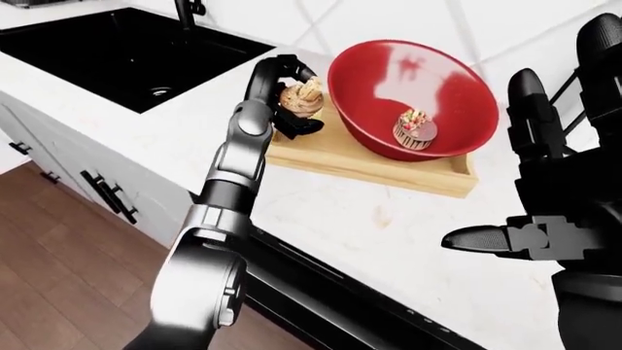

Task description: Pick up the bowl with cake and place it on the tray. Pick up the cupcake and place it on the tray.

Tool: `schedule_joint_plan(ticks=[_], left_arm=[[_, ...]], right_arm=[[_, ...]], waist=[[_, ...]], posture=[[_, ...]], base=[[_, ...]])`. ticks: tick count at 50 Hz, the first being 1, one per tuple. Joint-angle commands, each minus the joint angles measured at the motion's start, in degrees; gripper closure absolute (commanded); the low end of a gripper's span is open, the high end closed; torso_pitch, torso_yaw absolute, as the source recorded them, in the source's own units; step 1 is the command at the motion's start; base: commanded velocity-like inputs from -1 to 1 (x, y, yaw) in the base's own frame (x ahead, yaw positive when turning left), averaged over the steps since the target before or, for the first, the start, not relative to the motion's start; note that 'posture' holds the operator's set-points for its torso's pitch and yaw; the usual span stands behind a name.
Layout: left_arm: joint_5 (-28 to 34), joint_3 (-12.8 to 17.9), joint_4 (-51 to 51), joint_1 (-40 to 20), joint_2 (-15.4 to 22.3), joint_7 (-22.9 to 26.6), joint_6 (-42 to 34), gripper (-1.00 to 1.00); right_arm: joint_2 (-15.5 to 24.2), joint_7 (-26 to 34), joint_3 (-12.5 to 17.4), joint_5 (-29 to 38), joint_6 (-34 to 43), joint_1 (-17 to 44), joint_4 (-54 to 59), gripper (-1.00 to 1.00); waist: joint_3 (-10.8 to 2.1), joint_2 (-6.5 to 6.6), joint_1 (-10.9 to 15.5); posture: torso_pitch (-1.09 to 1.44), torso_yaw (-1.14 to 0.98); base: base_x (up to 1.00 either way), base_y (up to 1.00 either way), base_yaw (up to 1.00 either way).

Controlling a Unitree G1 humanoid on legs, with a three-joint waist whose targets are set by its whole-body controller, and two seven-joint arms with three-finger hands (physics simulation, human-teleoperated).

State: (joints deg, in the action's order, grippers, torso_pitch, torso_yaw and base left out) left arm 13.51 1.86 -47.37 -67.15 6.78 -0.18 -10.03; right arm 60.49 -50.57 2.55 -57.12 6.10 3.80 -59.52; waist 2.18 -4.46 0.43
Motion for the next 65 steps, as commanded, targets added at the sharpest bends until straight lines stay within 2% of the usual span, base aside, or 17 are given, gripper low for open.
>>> schedule_joint_plan(ticks=[1,3,13,17,25,47,58,65], left_arm=[[0.0,0.3,2.3,-2.6,0.4,-0.6,2.5,0.99],[0.1,0.3,2.0,-2.7,0.4,-0.7,2.8,0.91],[0.1,0.4,0.2,-2.6,0.4,-1.1,4.5,0.77],[0.1,0.3,-0.2,-2.4,0.3,-1.3,4.8,0.61],[0.1,0.4,-1.4,-2.6,0.1,-1.5,5.6,0.57],[-0.4,0.2,-3.9,-3.1,-0.8,-2.2,7.5,0.0],[-0.5,0.0,-4.3,-2.8,-1.4,-2.1,7.9,-0.14],[-0.4,0.0,-5.0,-2.8,-1.6,-2.2,8.4,-0.29]], right_arm=[[0.6,0.1,1.4,1.1,-1.1,0.7,-0.5,-1.0],[0.6,0.1,1.4,1.1,-1.3,0.6,-0.5,-1.0],[0.2,0.4,1.6,1.4,-1.2,0.2,-0.5,-1.0],[0.4,0.4,2.0,1.1,-1.4,-0.1,-0.5,-1.0],[0.2,0.6,2.2,1.1,-1.3,-0.2,-0.5,-1.0],[-0.7,1.1,3.1,0.8,-0.5,-0.3,-0.5,-1.0],[-0.7,1.0,3.3,0.5,-0.4,-0.1,-0.5,-1.0],[-0.3,0.9,3.6,0.3,-0.9,-0.5,-0.5,-1.0]], waist=[[-1.48,-0.09,0.0],[-1.46,-0.09,0.0],[-1.34,0.03,-0.1],[-1.31,0.04,-0.1],[-1.31,0.0,-0.1],[-1.58,-0.38,0.1],[-1.66,-0.47,0.2],[-1.7,-0.47,0.2]], posture=[[0.0,0.0],[0.0,0.0],[0.0,0.0],[0.0,0.0],[0.0,0.0],[0.0,0.0],[0.0,0.0],[0.0,0.0]], base=[[0.0,0.0,0.0],[0.0,0.0,0.0],[0.0,0.0,0.0],[0.0,0.0,0.0],[0.0,0.0,0.0],[0.0,0.0,0.0],[0.0,0.0,0.0],[0.0,0.0,0.0]])
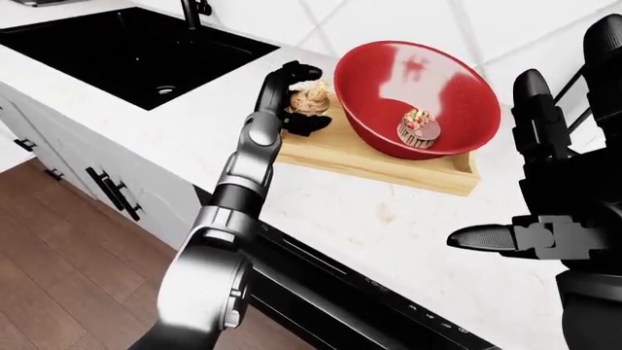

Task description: Pick up the bowl with cake and place it on the tray. Pick up the cupcake and place it on the tray.

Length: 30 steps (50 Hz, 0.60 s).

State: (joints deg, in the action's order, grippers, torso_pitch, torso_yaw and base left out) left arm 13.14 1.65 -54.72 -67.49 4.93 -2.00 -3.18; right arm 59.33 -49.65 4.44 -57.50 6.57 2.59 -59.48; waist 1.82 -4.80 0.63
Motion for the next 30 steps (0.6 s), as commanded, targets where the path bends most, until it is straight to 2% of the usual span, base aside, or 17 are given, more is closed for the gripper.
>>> schedule_joint_plan(ticks=[1,6,19,30], left_arm=[[-0.1,0.1,2.4,-2.4,0.3,-0.4,1.6,-0.32],[0.0,0.1,2.3,-2.2,0.1,-0.4,1.7,-0.42],[-0.1,0.3,3.4,-1.9,0.6,0.0,1.3,-0.42],[-1.0,0.7,24.0,4.2,2.6,3.5,-9.9,-0.4]], right_arm=[[0.9,-0.1,1.7,0.6,-1.4,0.7,-0.5,-1.0],[0.8,-0.2,1.5,0.7,-1.4,0.8,-0.5,-1.0],[0.1,0.3,1.7,1.1,-1.0,0.5,-0.5,-1.0],[1.0,-0.6,1.6,-0.3,-0.3,2.4,-0.5,-1.0]], waist=[[-1.34,-0.12,0.0],[-1.34,-0.1,-0.1],[-1.35,0.03,-0.2],[-1.04,0.44,-0.4]], posture=[[0.0,0.0],[0.0,0.0],[0.0,0.0],[0.0,0.0]], base=[[0.0,0.0,0.0],[0.0,0.0,0.0],[0.0,0.0,0.0],[0.0,0.0,0.0]])
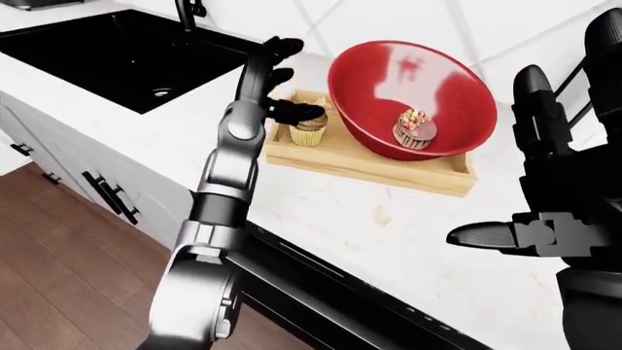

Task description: Pick up the bowl with cake and place it on the tray. Pick up the cupcake and place it on the tray.

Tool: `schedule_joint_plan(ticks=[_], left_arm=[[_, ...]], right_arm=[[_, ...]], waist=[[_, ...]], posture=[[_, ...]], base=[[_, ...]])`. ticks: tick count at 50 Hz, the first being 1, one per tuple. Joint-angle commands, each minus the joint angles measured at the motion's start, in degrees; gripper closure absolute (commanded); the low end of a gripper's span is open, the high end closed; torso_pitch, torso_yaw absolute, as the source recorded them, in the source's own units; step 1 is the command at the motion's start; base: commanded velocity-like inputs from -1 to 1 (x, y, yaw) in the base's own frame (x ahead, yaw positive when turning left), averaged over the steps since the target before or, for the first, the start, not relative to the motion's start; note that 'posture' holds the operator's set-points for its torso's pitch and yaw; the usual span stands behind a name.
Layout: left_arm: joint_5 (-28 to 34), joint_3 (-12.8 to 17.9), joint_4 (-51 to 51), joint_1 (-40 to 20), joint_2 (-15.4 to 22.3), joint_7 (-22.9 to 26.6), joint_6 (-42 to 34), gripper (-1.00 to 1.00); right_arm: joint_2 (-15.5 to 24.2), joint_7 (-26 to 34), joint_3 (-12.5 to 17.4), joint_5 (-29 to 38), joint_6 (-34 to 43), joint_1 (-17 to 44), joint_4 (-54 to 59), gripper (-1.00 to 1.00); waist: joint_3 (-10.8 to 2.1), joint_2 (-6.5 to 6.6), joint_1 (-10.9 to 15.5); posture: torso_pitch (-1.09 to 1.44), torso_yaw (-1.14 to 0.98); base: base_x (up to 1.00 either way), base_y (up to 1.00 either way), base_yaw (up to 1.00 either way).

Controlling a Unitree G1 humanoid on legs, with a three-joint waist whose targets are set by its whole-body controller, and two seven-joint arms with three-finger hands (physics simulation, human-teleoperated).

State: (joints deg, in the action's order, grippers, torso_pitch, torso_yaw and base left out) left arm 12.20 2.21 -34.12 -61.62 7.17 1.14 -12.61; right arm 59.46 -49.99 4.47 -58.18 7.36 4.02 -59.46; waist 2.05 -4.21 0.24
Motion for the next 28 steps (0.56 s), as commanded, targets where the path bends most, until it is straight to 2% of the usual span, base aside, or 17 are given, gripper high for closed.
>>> schedule_joint_plan(ticks=[1,8,11,13,14,16,20,22,24,27,28], left_arm=[[0.0,0.1,5.2,-0.9,0.5,0.6,-1.2,-0.4],[0.1,0.5,26.0,5.7,1.5,4.2,-12.3,-0.42],[-0.6,1.6,35.3,7.8,2.4,5.8,-17.5,-0.4],[-1.4,1.9,41.7,9.0,2.8,6.7,-21.6,-0.44],[-1.7,2.0,45.6,10.0,3.2,7.5,-23.9,-0.58],[-1.7,1.9,51.6,11.2,3.7,8.7,-28.4,-0.62],[-1.8,1.7,64.9,10.9,4.7,10.9,-39.2,-0.88],[-1.5,1.3,67.9,11.1,4.6,11.2,-41.7,-1.0],[-1.0,0.9,69.7,11.6,4.7,11.8,-42.8,-1.0],[-0.5,0.9,72.9,11.6,4.9,12.5,-45.6,-1.0],[0.0,0.4,75.5,11.1,5.0,12.8,-48.3,-1.0]], right_arm=[[1.0,-0.4,1.6,0.3,-1.0,1.1,-0.5,-1.0],[3.2,-1.5,2.1,-1.5,-1.9,1.7,-0.5,-1.0],[3.2,-1.7,2.7,-2.1,-1.3,2.0,-0.5,-1.0],[2.6,-1.7,2.3,-2.0,-0.5,2.8,-0.5,-1.0],[2.5,-1.8,2.4,-2.3,-0.2,3.0,-0.5,-1.0],[2.8,-1.9,2.7,-2.7,-0.2,3.2,-0.5,-1.0],[5.0,-2.3,4.6,-4.2,-2.3,1.6,-0.5,-1.0],[5.5,-2.0,5.7,-3.7,-4.4,-1.1,-0.5,-1.0],[6.2,-1.9,5.5,-2.6,-6.7,-3.4,-0.5,-1.0],[7.7,-2.1,6.8,-3.4,-8.5,-5.0,-0.5,-1.0],[8.3,-2.3,8.3,-4.9,-8.6,-4.9,-0.5,-1.0]], waist=[[-1.25,-0.1,0.0],[-1.04,0.27,0.0],[-0.78,0.4,-0.1],[-0.7,0.47,-0.1],[-0.6,0.51,-0.2],[-0.51,0.59,-0.2],[-0.25,0.76,0.0],[-0.05,0.78,0.0],[0.26,0.77,0.1],[0.25,0.81,0.2],[0.26,0.84,0.1]], posture=[[0.0,0.0],[0.0,0.0],[0.0,0.0],[0.0,0.0],[0.0,0.0],[0.0,0.0],[0.0,0.0],[0.0,0.0],[0.0,0.0],[0.0,0.0],[0.0,0.0]], base=[[0.0,0.0,0.0],[0.0,0.0,0.0],[0.0,0.0,0.0],[0.0,0.0,0.0],[0.0,0.0,0.0],[0.0,0.0,0.0],[0.0,0.0,0.0],[0.0,0.0,0.0],[0.0,0.0,0.0],[0.0,0.0,0.0],[0.0,0.0,0.0]])
